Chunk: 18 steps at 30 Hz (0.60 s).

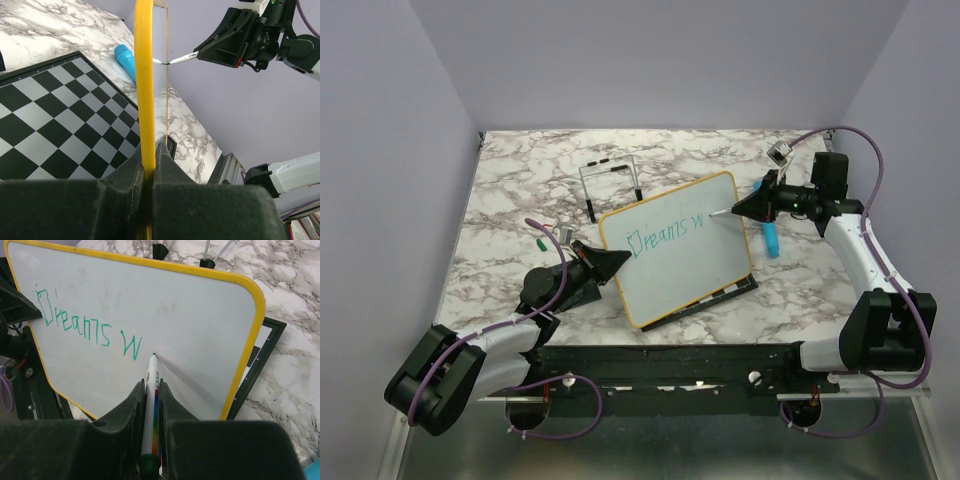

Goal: Write a sentence on the whiteboard

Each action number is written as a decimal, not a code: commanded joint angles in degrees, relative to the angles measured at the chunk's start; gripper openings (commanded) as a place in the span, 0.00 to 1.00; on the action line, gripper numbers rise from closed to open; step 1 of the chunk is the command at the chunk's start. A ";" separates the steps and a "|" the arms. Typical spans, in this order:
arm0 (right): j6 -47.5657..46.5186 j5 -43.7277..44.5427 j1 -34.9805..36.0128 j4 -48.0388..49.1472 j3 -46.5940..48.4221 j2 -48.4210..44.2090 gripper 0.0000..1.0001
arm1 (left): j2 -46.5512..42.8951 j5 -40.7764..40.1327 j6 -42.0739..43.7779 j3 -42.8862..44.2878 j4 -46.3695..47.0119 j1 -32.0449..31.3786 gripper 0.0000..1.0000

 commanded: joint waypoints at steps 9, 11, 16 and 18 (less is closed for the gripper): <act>-2.40 -4.14 -0.16 -2.69 -0.02 0.63 0.01 | 0.71 1.66 6.92 -0.39 -3.31 -0.28 0.00; -2.23 -4.05 -0.16 -2.60 0.33 1.07 0.01 | 0.89 1.75 6.83 -0.31 -3.14 -0.19 0.00; -1.79 -3.96 0.28 -2.08 0.95 2.47 0.00 | 1.15 1.75 6.74 -0.39 -2.87 -0.28 0.00; -1.35 -3.96 0.37 -1.81 1.30 2.91 0.01 | 1.15 1.84 6.74 -0.31 -2.79 -0.28 0.00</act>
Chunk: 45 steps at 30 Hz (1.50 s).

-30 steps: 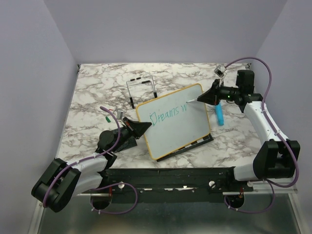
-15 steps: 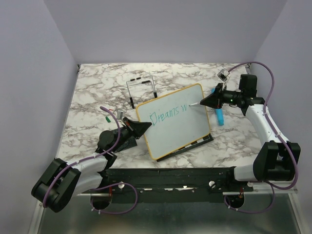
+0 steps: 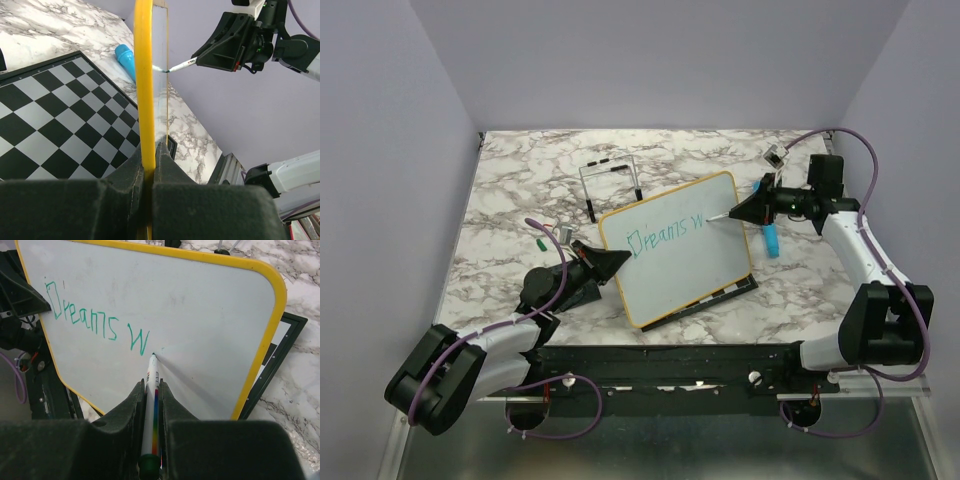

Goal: Write a sentence on the whiteboard

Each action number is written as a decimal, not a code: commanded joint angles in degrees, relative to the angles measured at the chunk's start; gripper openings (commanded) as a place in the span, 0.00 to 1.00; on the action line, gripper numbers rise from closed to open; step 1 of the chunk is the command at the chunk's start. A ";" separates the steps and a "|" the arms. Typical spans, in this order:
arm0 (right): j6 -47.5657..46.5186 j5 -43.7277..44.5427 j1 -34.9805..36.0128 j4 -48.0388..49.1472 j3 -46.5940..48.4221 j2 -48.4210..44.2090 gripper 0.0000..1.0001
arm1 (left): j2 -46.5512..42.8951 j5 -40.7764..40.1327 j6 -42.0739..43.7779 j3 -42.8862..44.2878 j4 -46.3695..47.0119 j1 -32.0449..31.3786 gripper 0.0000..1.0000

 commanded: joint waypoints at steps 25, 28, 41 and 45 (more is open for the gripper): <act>7.10 4.22 0.35 7.85 -0.26 -0.72 0.01 | 0.78 2.08 7.03 -0.04 -3.42 -0.28 0.00; 7.01 4.40 -0.26 7.85 -0.70 -0.90 0.00 | 0.61 2.08 7.20 -0.13 -3.69 -0.28 0.00; 2.27 3.17 -1.94 2.67 -2.19 -2.40 0.01 | 0.69 1.99 7.11 -0.13 -3.51 -0.19 0.00; -0.10 1.68 -1.94 -0.15 -2.19 -1.69 0.01 | 0.87 1.99 7.03 -0.13 -3.34 -0.19 0.00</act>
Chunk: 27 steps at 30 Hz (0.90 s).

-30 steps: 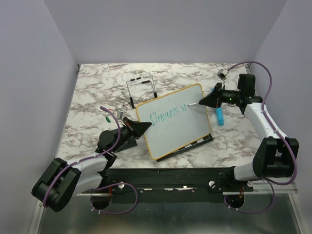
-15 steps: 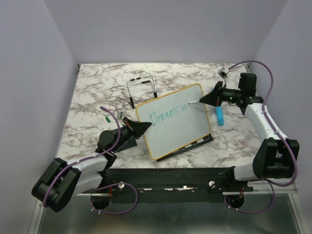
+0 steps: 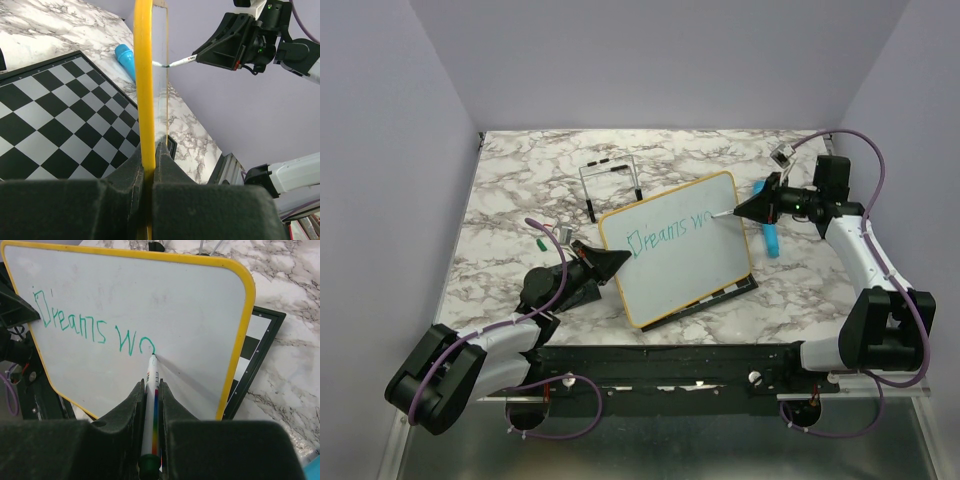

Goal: Write a sentence on the whiteboard

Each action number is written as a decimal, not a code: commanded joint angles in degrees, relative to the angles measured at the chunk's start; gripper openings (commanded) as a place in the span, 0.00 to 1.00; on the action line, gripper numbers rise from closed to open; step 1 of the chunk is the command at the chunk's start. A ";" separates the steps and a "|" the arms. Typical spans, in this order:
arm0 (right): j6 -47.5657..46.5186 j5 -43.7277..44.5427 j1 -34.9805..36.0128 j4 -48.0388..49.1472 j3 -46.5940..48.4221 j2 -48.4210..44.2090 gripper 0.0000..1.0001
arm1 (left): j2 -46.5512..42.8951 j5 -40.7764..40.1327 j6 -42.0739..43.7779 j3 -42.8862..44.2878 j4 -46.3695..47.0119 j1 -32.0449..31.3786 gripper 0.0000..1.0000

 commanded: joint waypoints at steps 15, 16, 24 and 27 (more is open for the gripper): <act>-0.68 -3.28 1.99 -1.92 0.50 1.29 0.01 | 1.35 2.10 6.94 -0.22 -2.37 -0.28 0.00; 0.28 -3.19 1.99 -0.95 0.68 1.38 0.01 | 1.27 2.10 6.94 -0.22 -2.37 -0.28 0.00; 3.36 -2.49 1.90 1.43 2.61 -0.11 0.01 | 1.00 2.10 6.94 -0.39 -2.63 -0.28 0.00; 4.24 -3.01 1.02 2.13 2.70 -1.52 0.01 | 0.91 2.01 7.03 -0.48 -2.81 -0.28 0.00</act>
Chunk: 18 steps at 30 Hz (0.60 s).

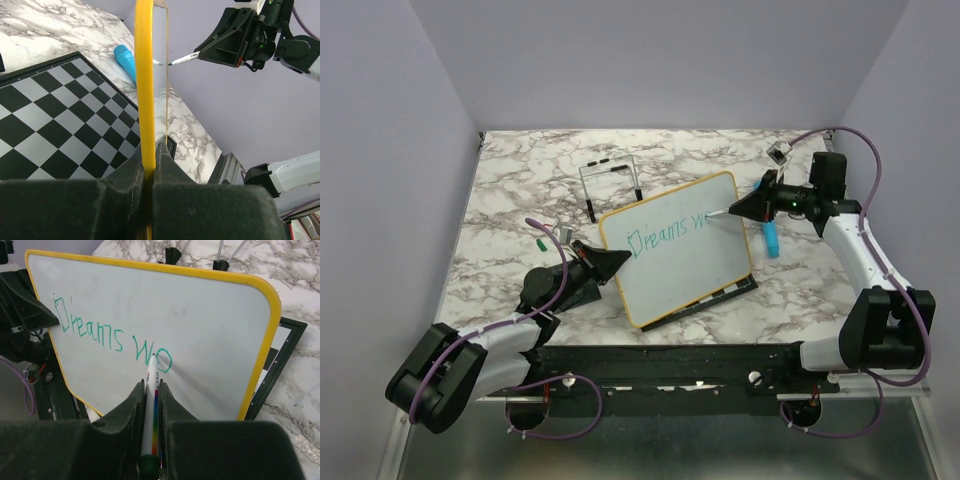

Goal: Write a sentence on the whiteboard

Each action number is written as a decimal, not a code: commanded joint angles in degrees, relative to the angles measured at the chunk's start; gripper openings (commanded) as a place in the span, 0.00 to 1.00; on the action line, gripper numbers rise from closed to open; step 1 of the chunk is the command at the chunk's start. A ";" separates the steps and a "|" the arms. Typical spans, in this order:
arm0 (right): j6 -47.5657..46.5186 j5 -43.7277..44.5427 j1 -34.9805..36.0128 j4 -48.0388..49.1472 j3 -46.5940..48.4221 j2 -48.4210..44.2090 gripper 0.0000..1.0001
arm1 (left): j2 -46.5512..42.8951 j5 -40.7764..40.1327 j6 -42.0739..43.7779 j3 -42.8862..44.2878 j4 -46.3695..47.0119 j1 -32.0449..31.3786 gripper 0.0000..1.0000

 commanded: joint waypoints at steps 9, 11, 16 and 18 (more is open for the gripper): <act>1.29 -0.96 -3.47 2.75 1.34 -1.06 0.01 | 0.41 1.92 6.98 -0.39 -3.64 -0.28 0.00; 1.20 -0.87 -3.65 2.75 1.61 -0.53 0.01 | 0.50 2.01 6.98 -0.31 -3.64 -0.28 0.00; 1.64 -0.61 -3.74 3.36 2.40 0.52 0.01 | 0.59 2.01 7.07 -0.22 -3.55 -0.28 0.00; 1.64 -0.44 -3.65 3.54 2.31 0.96 0.01 | 0.67 2.01 7.16 -0.22 -3.55 -0.28 0.00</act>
